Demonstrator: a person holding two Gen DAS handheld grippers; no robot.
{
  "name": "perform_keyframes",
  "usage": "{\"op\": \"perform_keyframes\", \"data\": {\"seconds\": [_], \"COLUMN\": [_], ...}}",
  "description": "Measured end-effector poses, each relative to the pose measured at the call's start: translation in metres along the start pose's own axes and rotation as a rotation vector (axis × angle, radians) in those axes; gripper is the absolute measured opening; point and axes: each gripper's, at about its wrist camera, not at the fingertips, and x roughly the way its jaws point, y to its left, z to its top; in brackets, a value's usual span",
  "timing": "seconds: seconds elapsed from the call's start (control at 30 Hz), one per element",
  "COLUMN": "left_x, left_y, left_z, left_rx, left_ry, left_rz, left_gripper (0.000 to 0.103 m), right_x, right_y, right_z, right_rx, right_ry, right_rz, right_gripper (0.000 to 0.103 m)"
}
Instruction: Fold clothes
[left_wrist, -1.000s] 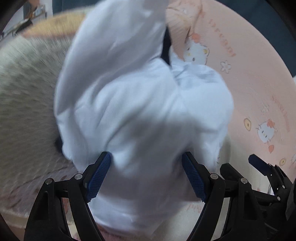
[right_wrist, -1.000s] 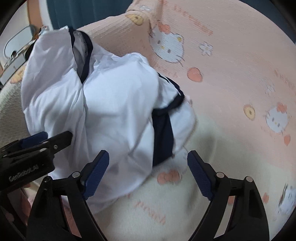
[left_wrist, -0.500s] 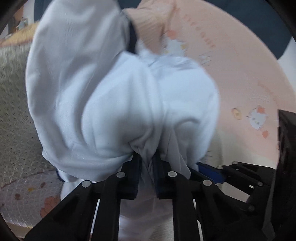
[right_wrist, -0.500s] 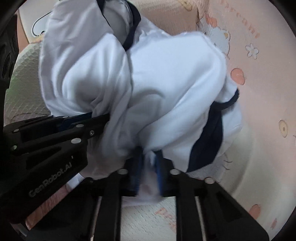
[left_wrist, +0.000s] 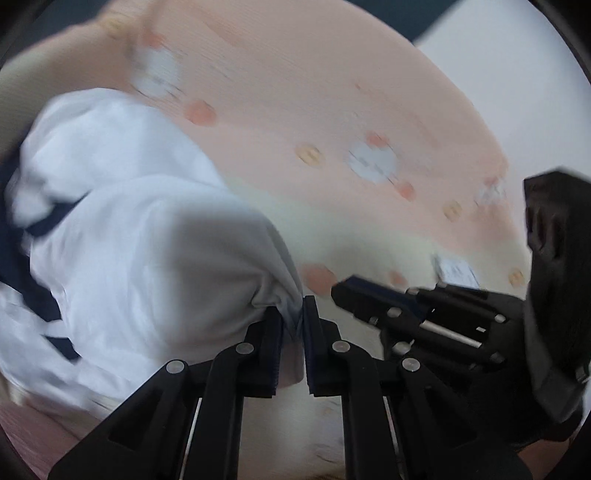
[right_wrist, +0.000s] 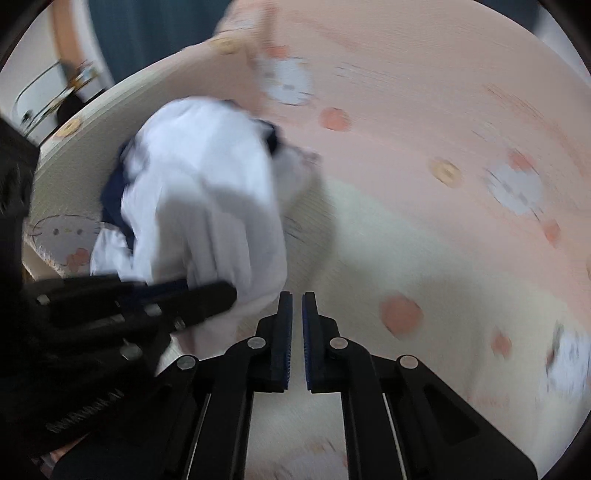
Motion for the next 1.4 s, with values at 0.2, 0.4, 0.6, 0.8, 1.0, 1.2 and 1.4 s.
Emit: {"op": "perform_keyframes", "data": {"seconds": [0.2, 0.4, 0.6, 0.8, 1.0, 1.2, 1.4], "left_x": [0.046, 0.053, 0.004, 0.029, 0.051, 0.059, 0.071], "left_y": [-0.075, -0.059, 0.03, 0.092, 0.089, 0.069, 0.033], "left_z": [-0.034, -0.034, -0.012, -0.007, -0.023, -0.035, -0.051], "left_rx": [0.059, -0.019, -0.169, -0.223, -0.214, -0.185, -0.098], "left_ry": [0.134, 0.173, 0.024, 0.075, 0.135, 0.191, 0.263], "left_rz": [-0.12, -0.15, 0.015, 0.209, 0.127, 0.032, -0.035], "left_gripper": [0.011, 0.042, 0.044, 0.044, 0.044, 0.044, 0.044], "right_x": [-0.038, -0.049, -0.044, 0.014, 0.05, 0.035, -0.008], "right_y": [-0.065, -0.107, -0.077, -0.04, -0.046, -0.074, -0.119], "right_z": [-0.059, -0.111, -0.124, -0.101, -0.118, -0.146, -0.143], "right_rx": [0.145, 0.344, 0.3, 0.2, 0.154, 0.078, 0.166], "right_ry": [0.034, 0.141, 0.159, 0.155, 0.233, 0.231, 0.193], "right_rz": [-0.135, -0.074, 0.068, 0.019, -0.066, -0.233, -0.322], "right_gripper": [0.005, 0.038, 0.058, 0.066, 0.058, 0.054, 0.054]}}
